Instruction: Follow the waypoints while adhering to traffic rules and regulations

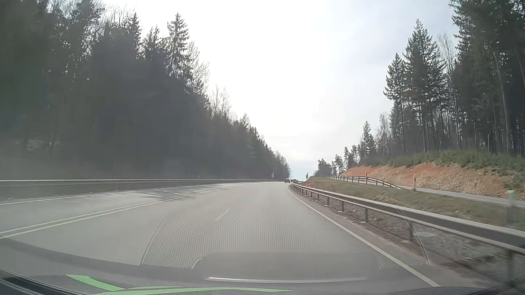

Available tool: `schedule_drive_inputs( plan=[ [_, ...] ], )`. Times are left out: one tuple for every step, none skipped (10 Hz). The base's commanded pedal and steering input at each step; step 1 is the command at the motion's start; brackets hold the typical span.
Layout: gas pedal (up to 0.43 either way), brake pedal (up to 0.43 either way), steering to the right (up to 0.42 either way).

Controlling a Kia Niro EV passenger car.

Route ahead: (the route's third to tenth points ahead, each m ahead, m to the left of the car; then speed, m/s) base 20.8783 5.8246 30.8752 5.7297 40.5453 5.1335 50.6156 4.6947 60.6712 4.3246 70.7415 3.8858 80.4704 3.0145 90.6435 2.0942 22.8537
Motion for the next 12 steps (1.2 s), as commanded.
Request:
schedule_drive_inputs(
  plan=[
    [0.319, 0.000, 0.010],
    [0.319, 0.000, 0.011],
    [0.319, 0.000, 0.010],
    [0.319, 0.000, 0.010],
    [0.331, 0.000, 0.010],
    [0.331, 0.000, 0.010],
    [0.331, 0.000, 0.010],
    [0.331, 0.000, 0.010],
    [0.331, 0.000, 0.010],
    [0.339, 0.000, 0.010],
    [0.339, 0.000, 0.009],
    [0.339, 0.000, 0.009]
  ],
)
